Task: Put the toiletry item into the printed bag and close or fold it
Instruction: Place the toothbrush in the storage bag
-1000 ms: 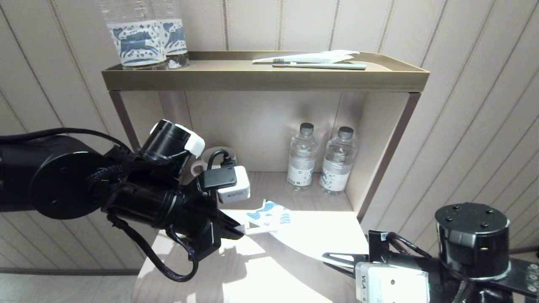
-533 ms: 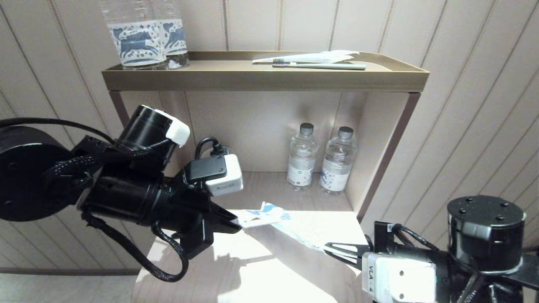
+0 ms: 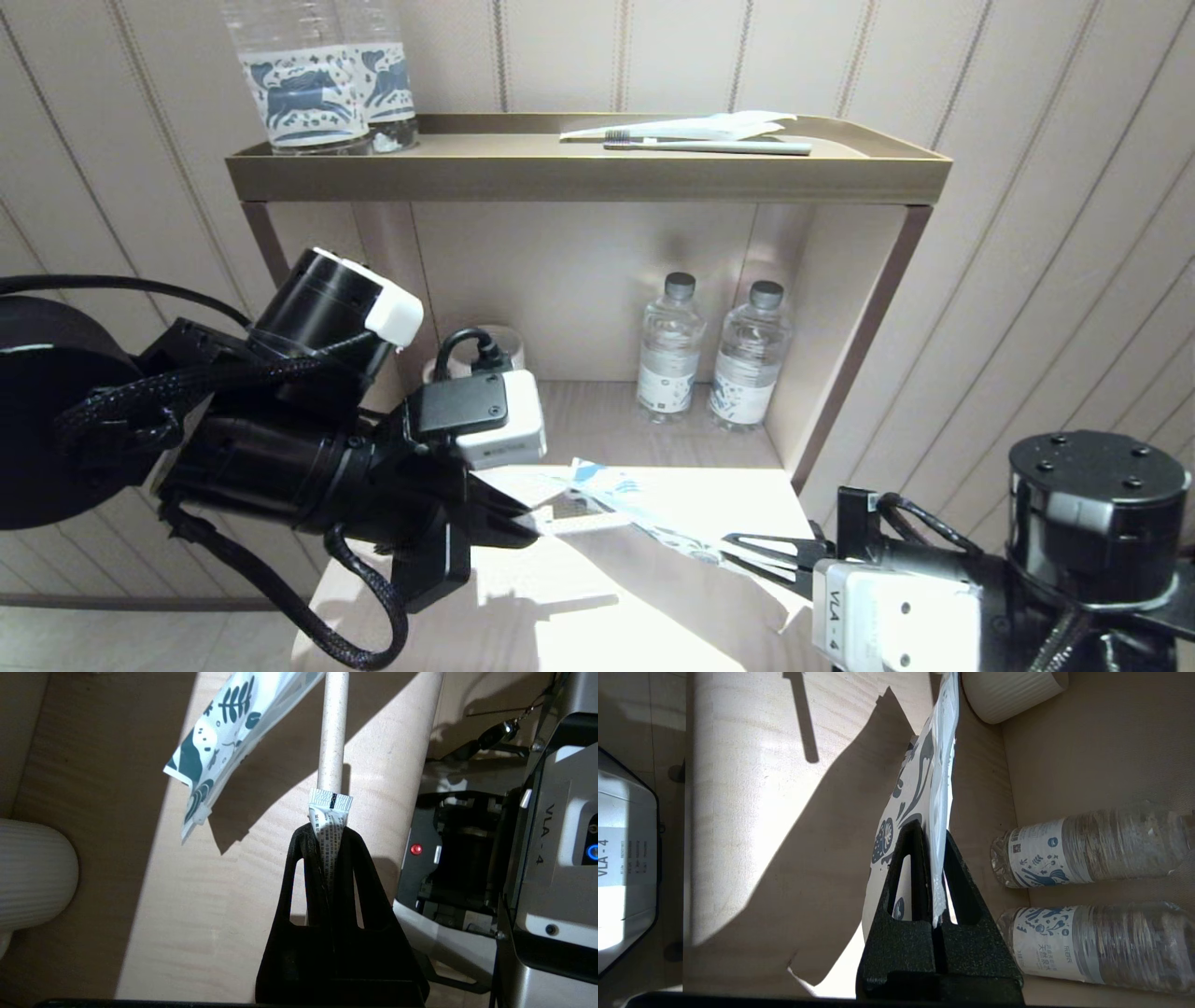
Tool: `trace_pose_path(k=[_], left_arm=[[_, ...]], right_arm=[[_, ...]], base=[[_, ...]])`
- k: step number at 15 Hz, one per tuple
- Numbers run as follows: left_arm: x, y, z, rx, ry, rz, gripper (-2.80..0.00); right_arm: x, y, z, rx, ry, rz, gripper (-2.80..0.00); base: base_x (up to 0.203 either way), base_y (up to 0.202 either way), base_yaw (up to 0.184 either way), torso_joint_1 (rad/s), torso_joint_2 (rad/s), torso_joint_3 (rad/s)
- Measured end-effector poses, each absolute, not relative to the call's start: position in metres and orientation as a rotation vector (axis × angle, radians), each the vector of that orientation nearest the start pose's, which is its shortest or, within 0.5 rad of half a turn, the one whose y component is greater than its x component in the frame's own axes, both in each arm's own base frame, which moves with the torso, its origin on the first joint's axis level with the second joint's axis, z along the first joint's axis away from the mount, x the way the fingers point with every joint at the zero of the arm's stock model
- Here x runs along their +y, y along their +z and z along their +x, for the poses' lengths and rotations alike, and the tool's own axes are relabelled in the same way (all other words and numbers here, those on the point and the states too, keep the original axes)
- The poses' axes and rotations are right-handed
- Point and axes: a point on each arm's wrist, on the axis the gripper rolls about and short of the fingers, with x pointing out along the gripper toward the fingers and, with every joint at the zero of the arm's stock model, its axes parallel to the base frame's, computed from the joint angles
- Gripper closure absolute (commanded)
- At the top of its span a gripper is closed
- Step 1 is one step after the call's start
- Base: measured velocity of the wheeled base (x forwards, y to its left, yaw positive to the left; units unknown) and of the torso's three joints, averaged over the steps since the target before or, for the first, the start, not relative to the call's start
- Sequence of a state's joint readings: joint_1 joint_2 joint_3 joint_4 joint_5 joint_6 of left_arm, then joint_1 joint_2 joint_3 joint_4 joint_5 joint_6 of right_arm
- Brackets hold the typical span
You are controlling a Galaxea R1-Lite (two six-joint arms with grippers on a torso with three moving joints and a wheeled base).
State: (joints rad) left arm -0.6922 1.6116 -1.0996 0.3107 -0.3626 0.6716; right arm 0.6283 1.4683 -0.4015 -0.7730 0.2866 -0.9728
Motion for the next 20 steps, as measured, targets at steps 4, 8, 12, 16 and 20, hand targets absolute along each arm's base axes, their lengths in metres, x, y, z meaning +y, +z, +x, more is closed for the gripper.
trace_pose_path(k=[4, 8, 12, 16, 20], left_arm=[[-0.185, 0.197, 0.206, 0.512, -1.250, 0.728, 0.00], [-0.188, 0.200, 0.210, 0.499, -1.247, 0.726, 0.00], [-0.188, 0.200, 0.210, 0.500, -1.247, 0.726, 0.00], [-0.192, 0.194, 0.215, 0.512, -1.250, 0.728, 0.00], [-0.193, 0.199, 0.216, 0.494, -1.247, 0.724, 0.00]], right_arm=[[0.132, 0.151, 0.171, -0.159, 0.986, -0.948, 0.00], [0.132, 0.149, 0.171, -0.154, 0.988, -0.949, 0.00], [0.132, 0.149, 0.171, -0.152, 0.990, -0.949, 0.00], [0.132, 0.149, 0.171, -0.151, 0.990, -0.949, 0.00], [0.131, 0.148, 0.170, -0.147, 0.992, -0.949, 0.00]], base=[[0.000, 0.000, 0.000, 0.000, 0.00, 0.000], [0.000, 0.000, 0.000, 0.000, 0.00, 0.000], [0.000, 0.000, 0.000, 0.000, 0.00, 0.000], [0.000, 0.000, 0.000, 0.000, 0.00, 0.000], [0.000, 0.000, 0.000, 0.000, 0.00, 0.000]])
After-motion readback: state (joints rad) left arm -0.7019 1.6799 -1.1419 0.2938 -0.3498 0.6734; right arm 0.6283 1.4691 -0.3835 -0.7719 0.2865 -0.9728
